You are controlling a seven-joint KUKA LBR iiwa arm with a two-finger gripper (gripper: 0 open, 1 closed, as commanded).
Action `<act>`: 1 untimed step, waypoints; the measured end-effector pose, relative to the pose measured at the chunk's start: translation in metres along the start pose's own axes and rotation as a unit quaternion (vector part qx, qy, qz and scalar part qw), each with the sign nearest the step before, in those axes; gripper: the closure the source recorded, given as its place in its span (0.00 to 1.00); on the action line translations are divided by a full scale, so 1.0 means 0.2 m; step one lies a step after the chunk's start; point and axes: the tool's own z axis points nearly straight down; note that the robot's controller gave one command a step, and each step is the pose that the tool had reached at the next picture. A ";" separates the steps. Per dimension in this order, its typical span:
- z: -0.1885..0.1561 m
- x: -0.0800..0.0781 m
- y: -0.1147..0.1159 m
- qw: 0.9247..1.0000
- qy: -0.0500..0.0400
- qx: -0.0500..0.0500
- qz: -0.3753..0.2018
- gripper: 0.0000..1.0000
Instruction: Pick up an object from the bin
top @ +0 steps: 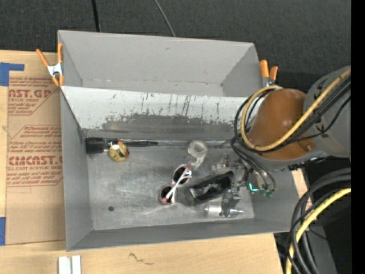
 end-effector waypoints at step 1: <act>-0.02 -0.01 0.00 1.000 -0.004 0.000 0.000 0.00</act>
Offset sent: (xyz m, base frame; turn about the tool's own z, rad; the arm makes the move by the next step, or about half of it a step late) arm 0.0159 -0.0346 -0.0627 0.0667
